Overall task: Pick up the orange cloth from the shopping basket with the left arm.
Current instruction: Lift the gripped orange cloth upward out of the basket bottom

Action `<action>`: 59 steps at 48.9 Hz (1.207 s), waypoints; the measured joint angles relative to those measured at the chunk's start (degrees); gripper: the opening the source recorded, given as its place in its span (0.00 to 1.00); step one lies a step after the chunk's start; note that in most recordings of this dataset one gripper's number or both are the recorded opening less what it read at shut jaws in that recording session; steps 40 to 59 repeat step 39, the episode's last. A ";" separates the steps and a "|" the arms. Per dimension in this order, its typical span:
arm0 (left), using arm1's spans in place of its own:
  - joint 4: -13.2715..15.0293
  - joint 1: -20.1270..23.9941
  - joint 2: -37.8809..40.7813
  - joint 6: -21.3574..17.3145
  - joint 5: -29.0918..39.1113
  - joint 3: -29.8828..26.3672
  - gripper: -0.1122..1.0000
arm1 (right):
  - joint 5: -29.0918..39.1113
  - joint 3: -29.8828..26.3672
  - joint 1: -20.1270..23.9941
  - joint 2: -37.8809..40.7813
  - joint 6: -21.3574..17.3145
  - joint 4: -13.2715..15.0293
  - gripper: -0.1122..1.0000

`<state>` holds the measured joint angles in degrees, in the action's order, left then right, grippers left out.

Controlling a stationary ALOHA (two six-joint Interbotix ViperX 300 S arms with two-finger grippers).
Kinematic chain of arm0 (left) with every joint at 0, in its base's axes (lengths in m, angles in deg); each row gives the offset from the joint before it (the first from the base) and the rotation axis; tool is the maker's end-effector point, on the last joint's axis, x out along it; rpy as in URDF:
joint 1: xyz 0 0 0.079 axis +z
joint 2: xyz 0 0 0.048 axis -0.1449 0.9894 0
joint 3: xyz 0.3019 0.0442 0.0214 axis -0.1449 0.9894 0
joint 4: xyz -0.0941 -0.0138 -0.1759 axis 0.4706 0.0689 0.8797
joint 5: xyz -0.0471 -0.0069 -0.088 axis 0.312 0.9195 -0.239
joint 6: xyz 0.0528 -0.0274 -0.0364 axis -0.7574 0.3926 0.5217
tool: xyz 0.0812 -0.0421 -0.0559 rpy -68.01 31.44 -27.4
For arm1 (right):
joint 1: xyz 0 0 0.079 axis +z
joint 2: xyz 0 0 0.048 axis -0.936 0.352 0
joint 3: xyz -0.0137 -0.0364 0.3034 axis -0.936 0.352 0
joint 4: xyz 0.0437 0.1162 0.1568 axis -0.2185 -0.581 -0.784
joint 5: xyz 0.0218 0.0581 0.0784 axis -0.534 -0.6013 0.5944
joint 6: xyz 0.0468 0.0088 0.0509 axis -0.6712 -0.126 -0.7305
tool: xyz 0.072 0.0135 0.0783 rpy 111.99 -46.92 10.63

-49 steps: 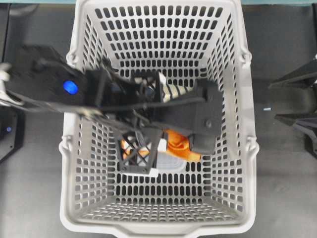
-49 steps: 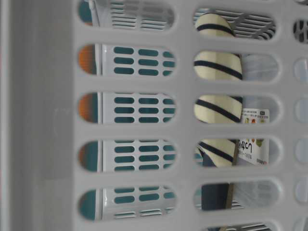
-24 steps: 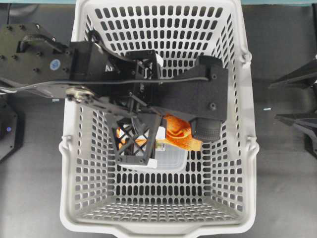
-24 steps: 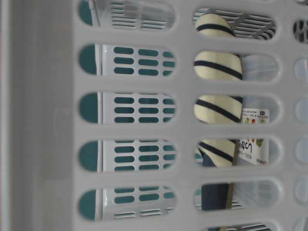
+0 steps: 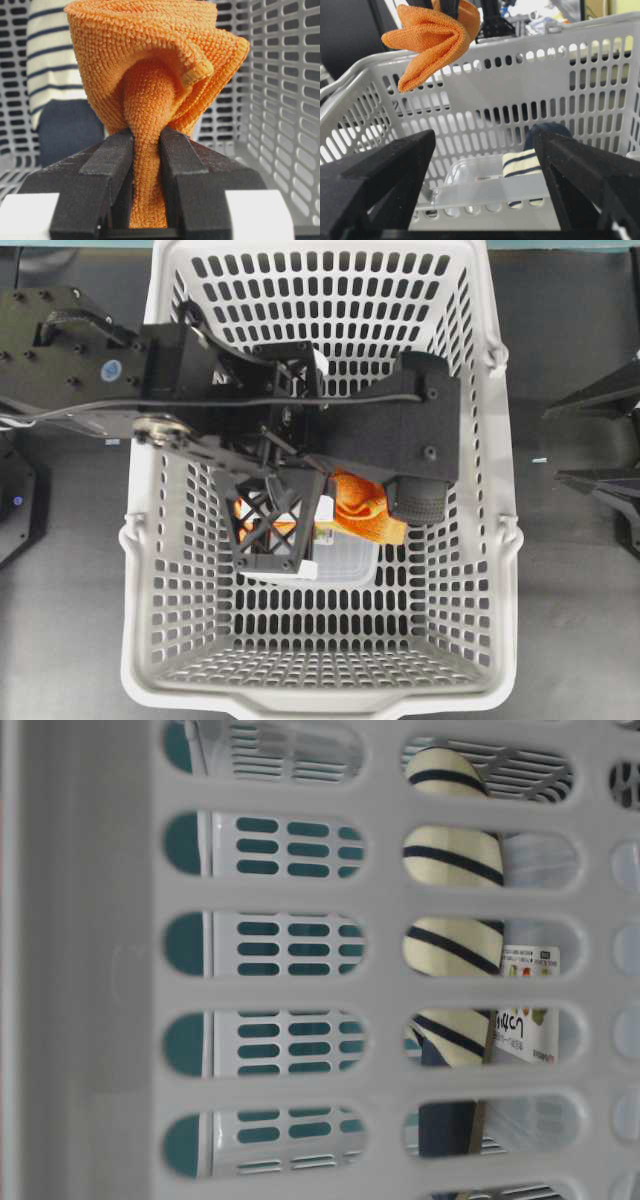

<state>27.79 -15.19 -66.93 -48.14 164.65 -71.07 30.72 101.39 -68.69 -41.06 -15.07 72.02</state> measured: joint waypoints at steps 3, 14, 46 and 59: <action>0.00 0.00 0.00 0.00 0.00 0.00 0.22 | -0.09 0.00 0.09 0.09 0.00 0.00 0.78; 0.00 -0.09 0.00 0.00 0.09 0.00 0.22 | 0.00 0.09 0.09 0.00 0.00 0.00 0.78; 0.00 -0.09 0.62 -0.09 0.09 0.00 0.22 | 0.00 0.18 0.00 0.00 -0.09 0.00 0.78; 0.00 -0.09 0.62 -0.09 0.09 0.00 0.22 | 0.00 0.18 0.00 0.00 -0.09 0.00 0.78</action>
